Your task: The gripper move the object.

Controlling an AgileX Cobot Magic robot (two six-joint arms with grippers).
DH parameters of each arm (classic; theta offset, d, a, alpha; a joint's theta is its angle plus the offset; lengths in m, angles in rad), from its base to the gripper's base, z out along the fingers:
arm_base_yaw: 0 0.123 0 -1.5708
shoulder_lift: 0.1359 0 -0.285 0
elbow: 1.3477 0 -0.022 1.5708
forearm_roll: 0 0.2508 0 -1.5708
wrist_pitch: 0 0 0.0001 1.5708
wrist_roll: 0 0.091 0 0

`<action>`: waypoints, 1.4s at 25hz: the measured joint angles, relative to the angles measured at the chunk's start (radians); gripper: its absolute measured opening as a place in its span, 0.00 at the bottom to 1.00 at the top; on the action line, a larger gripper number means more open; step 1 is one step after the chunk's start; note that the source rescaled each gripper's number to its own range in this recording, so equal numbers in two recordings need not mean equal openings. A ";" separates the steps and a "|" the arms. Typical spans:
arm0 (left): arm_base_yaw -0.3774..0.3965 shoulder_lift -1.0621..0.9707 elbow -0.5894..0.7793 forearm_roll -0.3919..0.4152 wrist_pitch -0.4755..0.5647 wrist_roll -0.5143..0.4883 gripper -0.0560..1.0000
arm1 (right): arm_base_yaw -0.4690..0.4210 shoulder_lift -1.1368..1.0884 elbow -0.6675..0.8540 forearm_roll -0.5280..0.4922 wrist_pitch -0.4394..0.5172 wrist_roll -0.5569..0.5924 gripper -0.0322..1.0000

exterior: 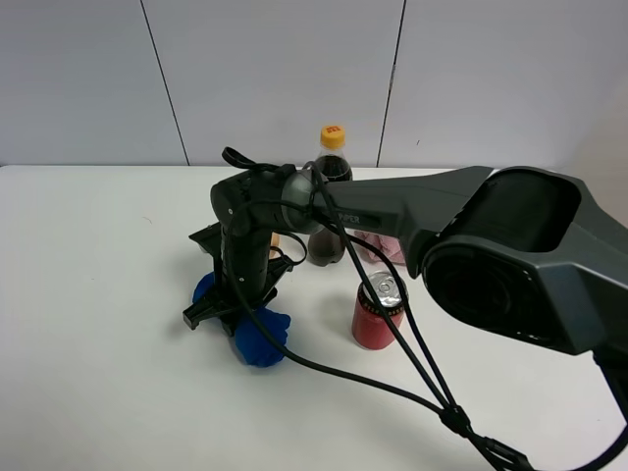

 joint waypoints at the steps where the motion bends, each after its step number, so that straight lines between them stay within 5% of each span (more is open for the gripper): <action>1: 0.000 0.000 0.000 0.000 0.000 0.000 1.00 | 0.000 -0.002 0.000 0.002 0.008 0.000 0.21; 5: 0.000 0.000 0.000 0.000 0.000 0.000 1.00 | 0.000 -0.029 0.000 0.003 0.033 0.000 0.82; 8: 0.000 0.000 0.000 0.000 0.000 0.000 1.00 | 0.000 -0.091 0.000 0.008 0.043 0.000 0.97; 18: 0.000 0.000 0.000 0.000 0.000 0.000 1.00 | 0.000 -0.514 0.000 -0.013 0.051 0.000 1.00; 28: 0.000 0.000 0.000 0.000 0.000 0.000 1.00 | 0.002 -0.933 0.000 -0.457 0.079 0.105 1.00; 35: 0.000 0.000 0.000 0.000 0.000 0.000 1.00 | 0.002 -1.122 0.000 -0.599 0.187 0.096 1.00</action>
